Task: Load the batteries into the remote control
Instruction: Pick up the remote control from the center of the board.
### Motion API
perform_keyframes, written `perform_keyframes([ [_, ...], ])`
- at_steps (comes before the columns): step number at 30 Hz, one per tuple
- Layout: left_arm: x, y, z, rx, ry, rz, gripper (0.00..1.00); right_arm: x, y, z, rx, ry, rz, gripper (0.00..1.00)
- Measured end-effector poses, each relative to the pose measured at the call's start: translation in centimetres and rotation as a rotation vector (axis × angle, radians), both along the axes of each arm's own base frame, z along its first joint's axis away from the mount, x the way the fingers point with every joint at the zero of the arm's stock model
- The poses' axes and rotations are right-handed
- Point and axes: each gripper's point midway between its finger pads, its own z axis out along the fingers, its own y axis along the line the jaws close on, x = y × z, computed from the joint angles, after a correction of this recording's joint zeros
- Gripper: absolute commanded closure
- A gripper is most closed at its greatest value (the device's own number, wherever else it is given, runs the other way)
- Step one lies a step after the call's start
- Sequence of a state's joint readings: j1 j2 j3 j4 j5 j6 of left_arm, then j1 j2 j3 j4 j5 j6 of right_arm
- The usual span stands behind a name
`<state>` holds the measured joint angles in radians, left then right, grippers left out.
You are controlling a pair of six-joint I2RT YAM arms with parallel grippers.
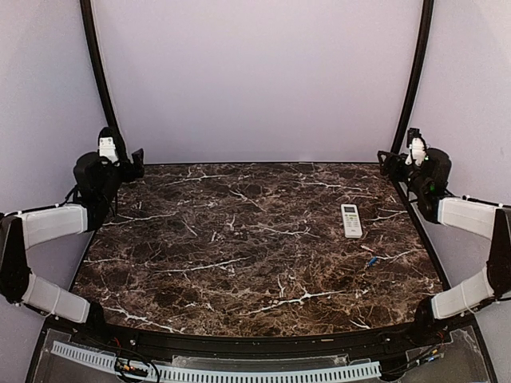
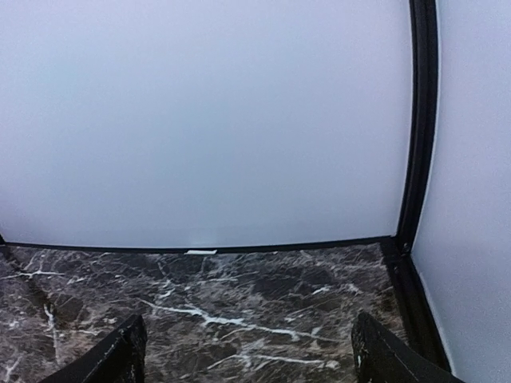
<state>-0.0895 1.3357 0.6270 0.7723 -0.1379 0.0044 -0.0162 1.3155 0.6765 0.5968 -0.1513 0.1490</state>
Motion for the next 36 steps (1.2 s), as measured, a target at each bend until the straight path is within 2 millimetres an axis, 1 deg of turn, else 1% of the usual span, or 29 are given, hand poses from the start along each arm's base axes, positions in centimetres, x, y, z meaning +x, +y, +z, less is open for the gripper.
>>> perform_keyframes([
  [2, 0.0, -2.0, 5.6, 0.011, -0.083, -0.081, 0.01, 0.7, 2.3, 0.9, 0.038, 0.052, 0.051, 0.16],
  [3, -0.1, -3.2, 8.0, 0.023, -0.114, -0.127, 0.01, 1.1, 3.6, 0.8, 0.048, 0.087, 0.076, 0.16],
  [4, -0.2, -4.7, 10.3, 0.04, -0.139, -0.184, 0.01, 1.6, 5.5, 0.5, 0.051, 0.153, 0.1, 0.16],
  [5, -0.4, -6.2, 12.3, 0.061, -0.158, -0.239, 0.01, 2.0, 6.7, 0.1, 0.051, 0.196, 0.117, 0.15],
  [7, -0.6, -8.8, 15.0, 0.104, -0.172, -0.338, 0.01, 2.9, 9.3, -1.8, 0.035, 0.333, 0.141, 0.09],
  [8, -0.7, -9.9, 15.8, 0.124, -0.171, -0.378, 0.01, 3.3, 10.2, -3.1, 0.024, 0.407, 0.137, 0.04],
  [9, -0.9, -11.0, 16.2, 0.142, -0.165, -0.423, 0.01, 3.6, 10.6, -4.4, 0.008, 0.479, 0.126, 0.02],
  [10, -1.0, -11.8, 16.2, 0.157, -0.152, -0.457, 0.01, 3.7, 10.8, -6.0, -0.01, 0.552, 0.109, 0.02],
  [11, -1.1, -12.4, 15.7, 0.169, -0.13, -0.487, 0.01, 3.5, 10.7, -7.7, -0.033, 0.624, 0.088, 0.01],
  [13, -1.1, -13.2, 13.9, 0.188, -0.074, -0.533, 0.01, 2.7, 10.5, -10.9, -0.082, 0.75, 0.048, 0.02],
  [14, -1.2, -13.7, 12.7, 0.194, -0.044, -0.556, 0.01, 2.0, 10.2, -12.5, -0.112, 0.815, 0.026, 0.01],
  [15, -1.4, -14.1, 10.9, 0.201, -0.006, -0.578, 0.01, 0.9, 9.8, -14.5, -0.148, 0.893, 0.004, 0.01],
  [16, -1.6, -14.4, 9.6, 0.203, 0.019, -0.595, 0.01, 0.2, 9.5, -15.7, -0.171, 0.942, -0.007, 0.01],
  [18, -2.5, -15.3, 5.8, 0.205, 0.092, -0.645, 0.01, -1.4, 9.0, -17.9, -0.207, 1.033, -0.025, 0.02],
  [20, -3.6, -16.2, 2.3, 0.215, 0.164, -0.691, 0.01, -2.7, 8.8, -19.8, -0.225, 1.107, -0.031, 0.02],
  [21, -4.0, -16.5, 1.1, 0.225, 0.191, -0.709, 0.01, -3.3, 8.6, -20.5, -0.229, 1.137, -0.033, 0.03],
  [22, -4.4, -16.8, 0.4, 0.237, 0.208, -0.723, 0.01, -3.8, 8.5, -21.1, -0.232, 1.161, -0.034, 0.05],
  [23, -4.8, -17.3, 0.0, 0.252, 0.218, -0.74, 0.01, -4.3, 8.5, -21.7, -0.23, 1.186, -0.03, 0.06],
  [26, -5.2, -18.1, 0.2, 0.275, 0.205, -0.768, 0.01, -5.1, 8.7, -23.1, -0.217, 1.232, -0.021, 0.16],
  [27, -5.3, -18.3, 0.2, 0.278, 0.203, -0.773, 0.01, -5.1, 8.9, -23.2, -0.208, 1.236, -0.018, 0.18],
  [28, -5.3, -18.4, 0.2, 0.282, 0.201, -0.777, 0.01, -5.0, 9.0, -23.2, -0.202, 1.234, -0.016, 0.24],
  [30, -5.4, -18.4, 0.2, 0.289, 0.198, -0.781, 0.01, -5.0, 9.1, -23.2, -0.198, 1.232, -0.013, 0.41],
  [32, -5.4, -18.5, 0.2, 0.295, 0.194, -0.785, 0.01, -4.9, 9.1, -23.2, -0.195, 1.232, -0.014, 0.56],
  [34, -5.5, -18.5, 0.4, 0.303, 0.189, -0.788, 0.01, -4.8, 9.2, -23.2, -0.189, 1.229, -0.008, 0.65],
  [36, -5.7, -18.7, 0.6, 0.32, 0.178, -0.796, 0.01, -4.8, 9.4, -23.2, -0.185, 1.229, 0.006, 0.72],
])
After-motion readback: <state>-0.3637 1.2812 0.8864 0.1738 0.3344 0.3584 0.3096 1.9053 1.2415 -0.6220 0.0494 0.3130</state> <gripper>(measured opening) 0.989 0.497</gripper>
